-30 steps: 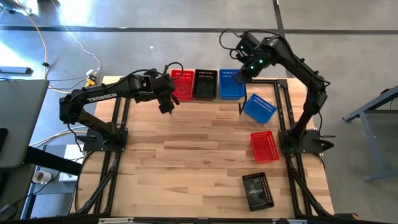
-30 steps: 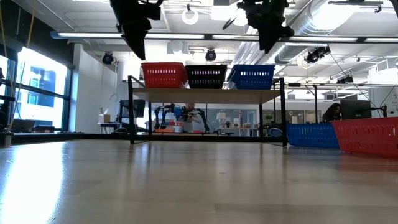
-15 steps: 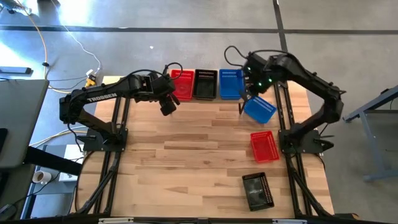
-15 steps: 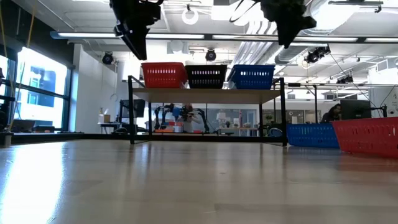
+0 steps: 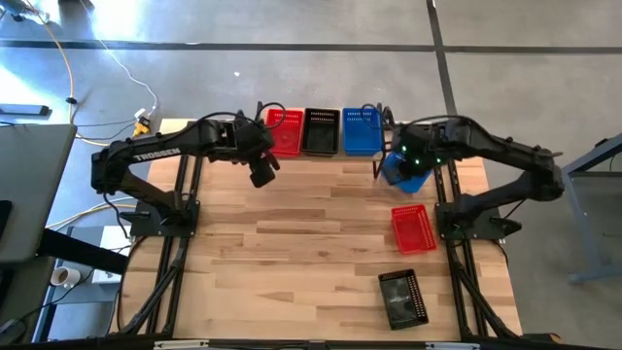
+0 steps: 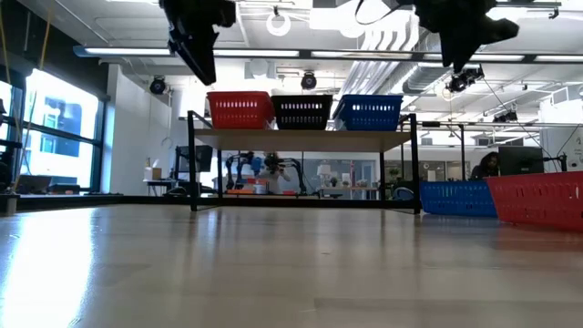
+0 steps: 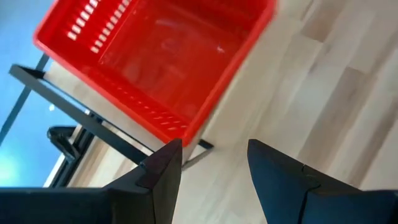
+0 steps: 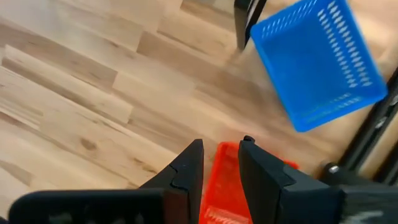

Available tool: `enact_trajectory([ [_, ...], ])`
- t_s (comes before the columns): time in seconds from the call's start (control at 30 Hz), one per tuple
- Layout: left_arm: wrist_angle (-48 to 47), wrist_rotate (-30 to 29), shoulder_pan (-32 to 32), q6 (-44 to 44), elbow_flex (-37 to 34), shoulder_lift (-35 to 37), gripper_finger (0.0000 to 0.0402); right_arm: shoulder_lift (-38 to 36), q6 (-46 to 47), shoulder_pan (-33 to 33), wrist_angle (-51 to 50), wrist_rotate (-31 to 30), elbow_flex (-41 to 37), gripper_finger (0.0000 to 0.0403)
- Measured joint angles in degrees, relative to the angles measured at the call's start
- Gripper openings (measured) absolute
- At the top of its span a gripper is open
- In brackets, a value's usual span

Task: Stack baskets on shelf by color
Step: Stack the black bin on top of the black bins on the shelf

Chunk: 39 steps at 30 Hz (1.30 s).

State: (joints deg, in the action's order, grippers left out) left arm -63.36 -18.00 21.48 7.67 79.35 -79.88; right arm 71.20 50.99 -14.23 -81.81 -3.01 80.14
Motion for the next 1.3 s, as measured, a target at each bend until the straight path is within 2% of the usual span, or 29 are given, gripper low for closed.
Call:
enact_trajectory([
  [0.33,-1.47,-0.06,-6.04,-0.28,0.05,4.19,0.0172,-1.52,15.44,10.16,2.70,0.03,-3.26,0.0087],
  [0.63,-3.99,-0.15,-12.19,4.41,0.05,6.80,0.0172,-1.51,24.26,21.81,2.79,0.00,-3.26,0.0087],
  [0.83,-5.00,-0.15,-16.47,6.77,0.03,6.86,0.0172,-1.43,28.13,29.28,2.79,0.62,-3.23,0.0087],
  [1.07,-4.99,-0.15,-20.49,7.13,0.02,6.84,0.0172,-1.00,39.48,38.25,2.75,-0.81,-3.23,0.0087],
  [1.3,-4.89,-0.15,-22.10,8.74,0.02,6.84,0.0172,2.77,48.01,46.18,2.59,-0.83,-3.23,0.0087],
])
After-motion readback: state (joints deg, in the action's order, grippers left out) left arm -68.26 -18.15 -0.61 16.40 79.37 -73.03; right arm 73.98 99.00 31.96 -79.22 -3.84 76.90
